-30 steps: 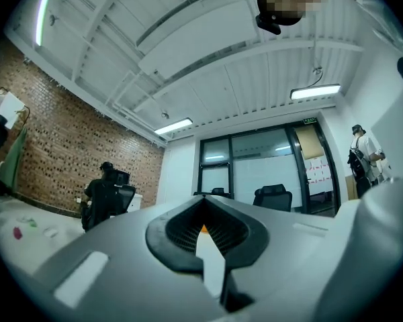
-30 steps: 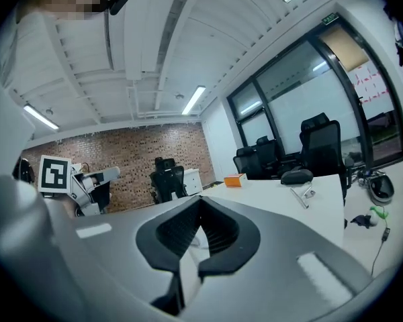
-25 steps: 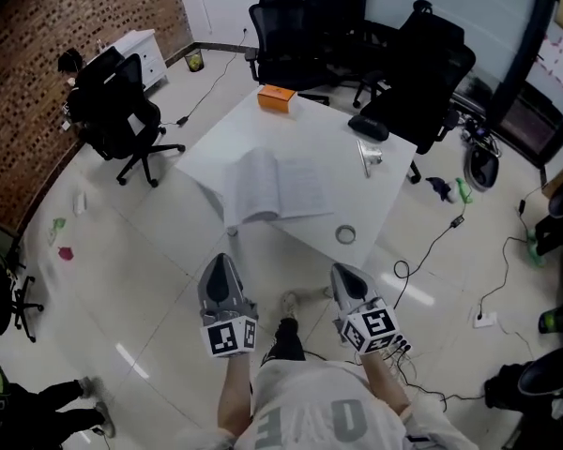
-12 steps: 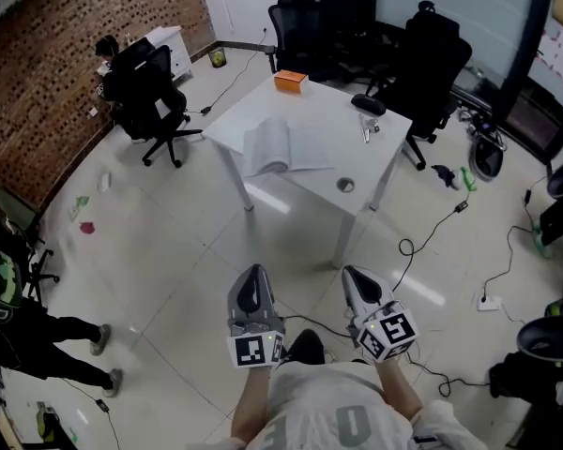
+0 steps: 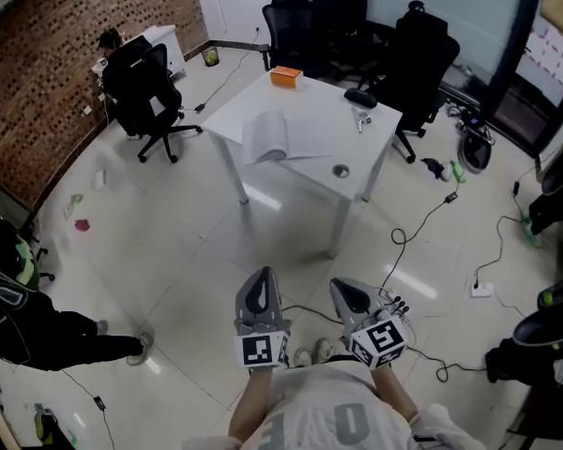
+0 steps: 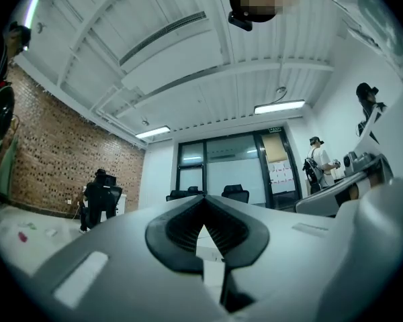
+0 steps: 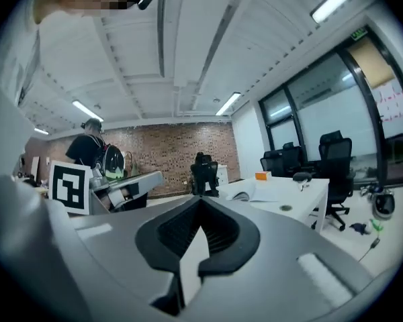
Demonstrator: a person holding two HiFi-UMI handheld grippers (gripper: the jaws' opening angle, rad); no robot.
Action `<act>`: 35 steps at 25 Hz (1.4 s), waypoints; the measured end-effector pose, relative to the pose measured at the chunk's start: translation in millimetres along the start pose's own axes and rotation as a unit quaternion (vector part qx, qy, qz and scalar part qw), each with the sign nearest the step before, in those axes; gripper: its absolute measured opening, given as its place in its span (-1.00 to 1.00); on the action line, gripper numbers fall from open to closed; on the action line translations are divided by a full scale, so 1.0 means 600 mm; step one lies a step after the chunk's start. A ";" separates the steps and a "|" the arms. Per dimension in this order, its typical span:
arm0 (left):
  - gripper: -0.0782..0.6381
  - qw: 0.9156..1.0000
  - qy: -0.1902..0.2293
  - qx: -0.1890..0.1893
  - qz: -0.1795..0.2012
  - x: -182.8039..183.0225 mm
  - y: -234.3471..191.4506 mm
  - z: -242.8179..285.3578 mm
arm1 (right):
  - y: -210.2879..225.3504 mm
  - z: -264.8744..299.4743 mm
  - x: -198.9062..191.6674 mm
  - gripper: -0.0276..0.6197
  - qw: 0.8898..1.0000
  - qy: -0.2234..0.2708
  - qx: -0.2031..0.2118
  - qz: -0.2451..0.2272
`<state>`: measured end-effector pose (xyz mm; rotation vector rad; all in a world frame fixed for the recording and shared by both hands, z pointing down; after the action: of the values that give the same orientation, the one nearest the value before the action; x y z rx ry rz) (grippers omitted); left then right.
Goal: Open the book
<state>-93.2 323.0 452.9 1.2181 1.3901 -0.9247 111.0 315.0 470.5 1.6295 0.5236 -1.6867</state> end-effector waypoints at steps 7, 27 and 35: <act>-0.75 1.000 -0.014 -0.012 -0.012 -0.005 0.009 -0.015 | -0.013 -0.021 -0.013 -0.91 0.999 0.009 -0.017 0.037; -0.75 1.000 -0.013 -0.016 -0.021 -0.007 0.023 -0.065 | -0.048 -0.032 -0.033 -0.91 0.999 -0.001 0.012 0.042; -0.75 1.000 -0.018 -0.002 -0.024 -0.018 0.021 -0.066 | -0.039 -0.024 -0.039 -0.91 0.999 -0.010 0.020 0.049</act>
<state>-89.1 361.8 471.4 1.1643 1.3965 -0.9729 102.3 345.6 487.3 1.6390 0.3959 -1.6487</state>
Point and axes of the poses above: the fingertips, and each gripper's own axes: z forward along the fingers, y to its right, x out of its top, the point moved 8 cm from there along -z, backward along the fingers, and after that the axes turned 4 degrees about z, right-handed, at the moved point
